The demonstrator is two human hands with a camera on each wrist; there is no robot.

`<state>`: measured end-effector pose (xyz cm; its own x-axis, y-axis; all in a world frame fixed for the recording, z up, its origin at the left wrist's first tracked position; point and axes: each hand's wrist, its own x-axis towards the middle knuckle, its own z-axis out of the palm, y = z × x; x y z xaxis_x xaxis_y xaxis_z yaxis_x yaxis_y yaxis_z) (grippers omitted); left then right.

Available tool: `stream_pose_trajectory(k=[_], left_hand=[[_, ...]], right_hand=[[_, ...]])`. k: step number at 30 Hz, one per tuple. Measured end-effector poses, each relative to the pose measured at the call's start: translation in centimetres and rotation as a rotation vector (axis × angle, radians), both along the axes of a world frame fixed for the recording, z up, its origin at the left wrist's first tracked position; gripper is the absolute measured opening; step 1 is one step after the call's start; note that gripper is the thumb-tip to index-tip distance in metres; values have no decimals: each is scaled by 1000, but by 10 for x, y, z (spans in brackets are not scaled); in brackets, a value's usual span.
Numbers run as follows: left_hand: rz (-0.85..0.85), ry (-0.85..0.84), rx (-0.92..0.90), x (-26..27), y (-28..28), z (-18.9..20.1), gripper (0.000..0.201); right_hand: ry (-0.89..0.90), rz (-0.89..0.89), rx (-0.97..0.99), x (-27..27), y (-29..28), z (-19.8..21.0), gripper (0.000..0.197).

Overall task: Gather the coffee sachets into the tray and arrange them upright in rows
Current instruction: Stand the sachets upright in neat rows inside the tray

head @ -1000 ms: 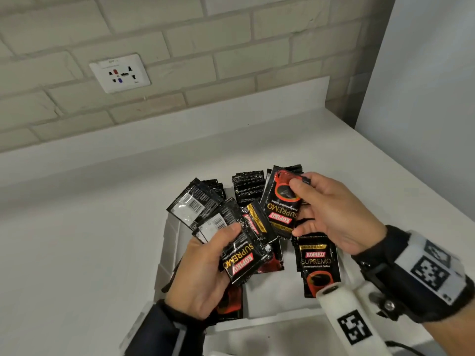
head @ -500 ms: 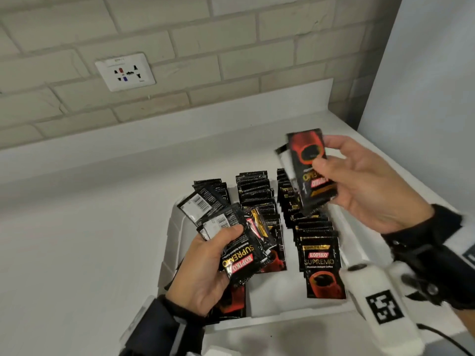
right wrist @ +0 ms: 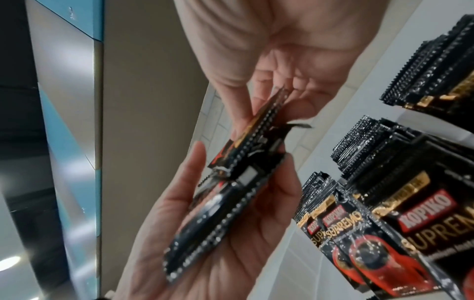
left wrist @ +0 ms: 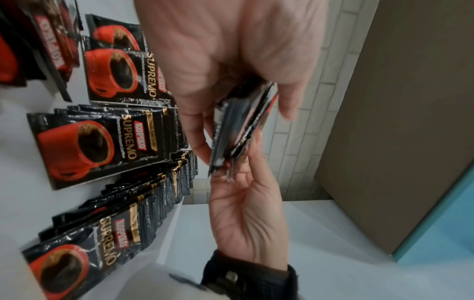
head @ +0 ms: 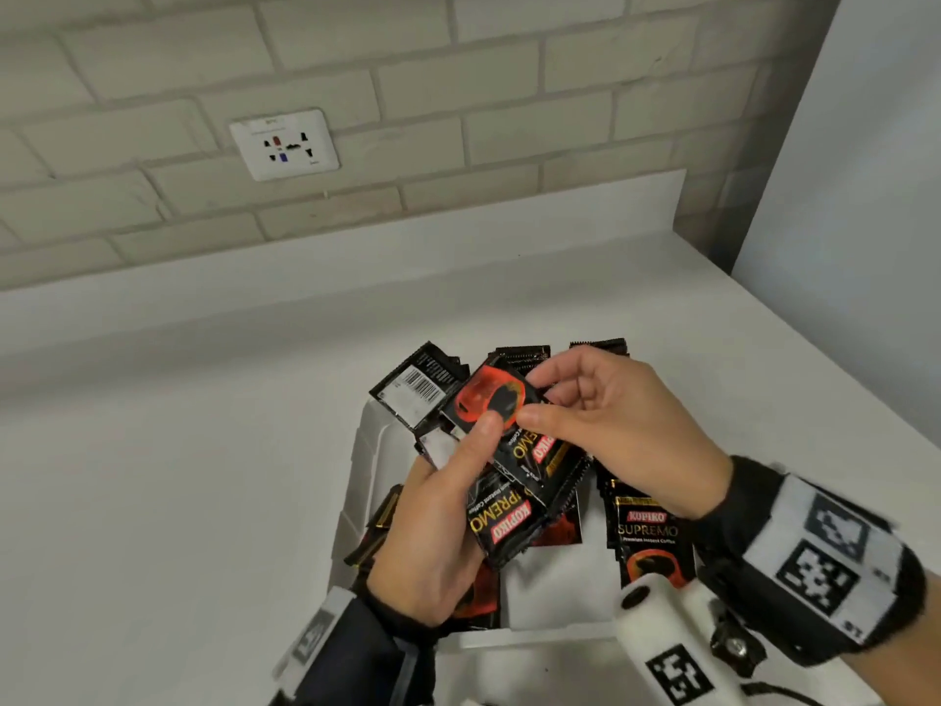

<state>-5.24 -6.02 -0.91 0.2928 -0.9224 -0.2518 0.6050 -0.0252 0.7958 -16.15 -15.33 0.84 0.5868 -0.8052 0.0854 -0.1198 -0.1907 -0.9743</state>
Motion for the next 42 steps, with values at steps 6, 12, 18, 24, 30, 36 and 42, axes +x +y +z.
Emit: stream_pose_trajectory(k=[6, 12, 18, 24, 30, 36, 42], left_hand=[[96, -25, -36, 8, 9, -3, 31], [304, -57, -31, 51, 28, 10, 25], [437, -112, -19, 114, 70, 29, 21], [452, -143, 22, 136, 86, 22, 39], [371, -60, 72, 135, 83, 19, 24], [352, -33, 64, 127, 82, 21, 24], [362, -20, 76, 133, 85, 16, 34]], right_hand=[[34, 63, 55, 2, -4, 12, 17], [-242, -47, 329, -5, -26, 28, 9], [-246, 10, 358, -23, -38, 43, 34], [169, 26, -80, -14, -28, 58, 31], [685, 270, -607, 35, -9, 47, 14], [1004, 415, -823, 83, -12, 16, 16], [1122, 437, -969, 97, -17, 0, 16]])
